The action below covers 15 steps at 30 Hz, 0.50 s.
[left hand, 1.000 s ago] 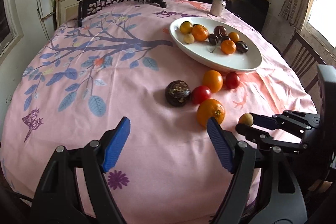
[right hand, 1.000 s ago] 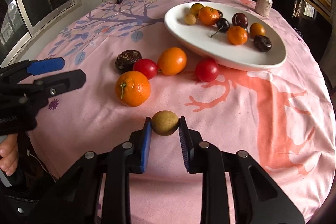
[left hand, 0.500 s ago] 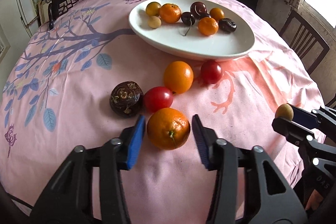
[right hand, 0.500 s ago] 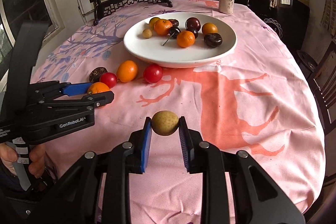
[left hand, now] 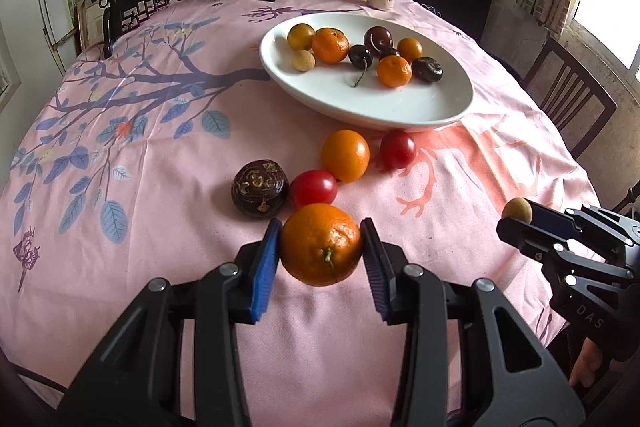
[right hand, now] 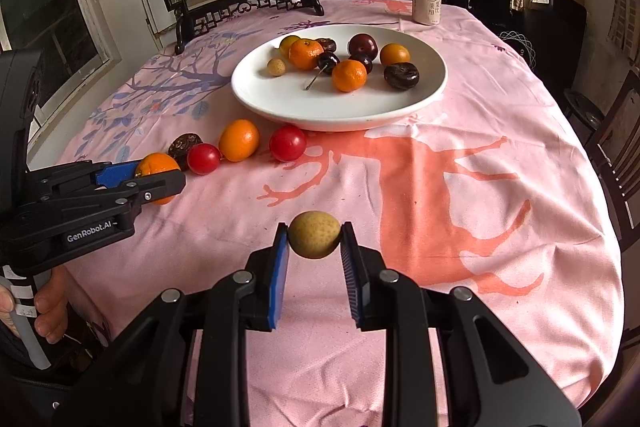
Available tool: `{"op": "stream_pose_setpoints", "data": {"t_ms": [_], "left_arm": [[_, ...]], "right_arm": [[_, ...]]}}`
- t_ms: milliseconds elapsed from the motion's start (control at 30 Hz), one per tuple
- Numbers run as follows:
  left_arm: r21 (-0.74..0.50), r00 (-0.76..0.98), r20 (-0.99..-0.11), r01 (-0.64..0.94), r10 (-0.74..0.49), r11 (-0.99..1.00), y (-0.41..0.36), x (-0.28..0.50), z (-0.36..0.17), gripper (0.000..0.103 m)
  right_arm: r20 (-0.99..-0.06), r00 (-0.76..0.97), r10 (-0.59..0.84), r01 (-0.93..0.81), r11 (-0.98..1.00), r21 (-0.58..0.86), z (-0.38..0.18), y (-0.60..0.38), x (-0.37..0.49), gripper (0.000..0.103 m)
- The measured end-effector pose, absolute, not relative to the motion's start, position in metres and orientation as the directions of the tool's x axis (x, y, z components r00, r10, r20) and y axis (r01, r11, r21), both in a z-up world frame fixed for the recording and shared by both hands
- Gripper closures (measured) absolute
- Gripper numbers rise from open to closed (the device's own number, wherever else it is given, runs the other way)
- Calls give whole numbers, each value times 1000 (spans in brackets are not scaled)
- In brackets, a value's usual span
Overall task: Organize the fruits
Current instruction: 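Lower the olive-brown fruit and mandarin onto the white plate and open both tools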
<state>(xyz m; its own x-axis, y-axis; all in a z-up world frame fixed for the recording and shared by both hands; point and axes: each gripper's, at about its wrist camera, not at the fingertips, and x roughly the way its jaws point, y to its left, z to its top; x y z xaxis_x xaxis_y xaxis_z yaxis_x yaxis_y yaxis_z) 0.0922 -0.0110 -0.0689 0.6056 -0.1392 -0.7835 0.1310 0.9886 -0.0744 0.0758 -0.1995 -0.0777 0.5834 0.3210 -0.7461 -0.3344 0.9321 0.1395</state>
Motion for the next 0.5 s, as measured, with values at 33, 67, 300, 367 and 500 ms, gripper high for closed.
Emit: {"op": "stream_pose_setpoints", "data": {"t_ms": [33,67,300,367,500], "left_arm": [[-75,609,-780,133,-142,988,-10,92,-66,63],[-76,612,-778,136,-144,988,-10,91,-64,63],[-47,624,-769,157,-136,986,-7,109,-41,63],[-39,633,-763,159,-132,987,-7,123,-31,63],[-42,639,-758,152,-131,987,-14,170,-13,63]], "right_arm": [[-746,584,320,-335,932,138,-77,-199,76,77],[-746,585,318,-334,933,136,-77,-199,76,77],[-737,605,303,-322,939,122,-68,-203,89,77],[-727,617,303,-326,938,114,-60,-204,97,77],[-689,659,300,-327,940,97,-38,-206,130,77]]}}
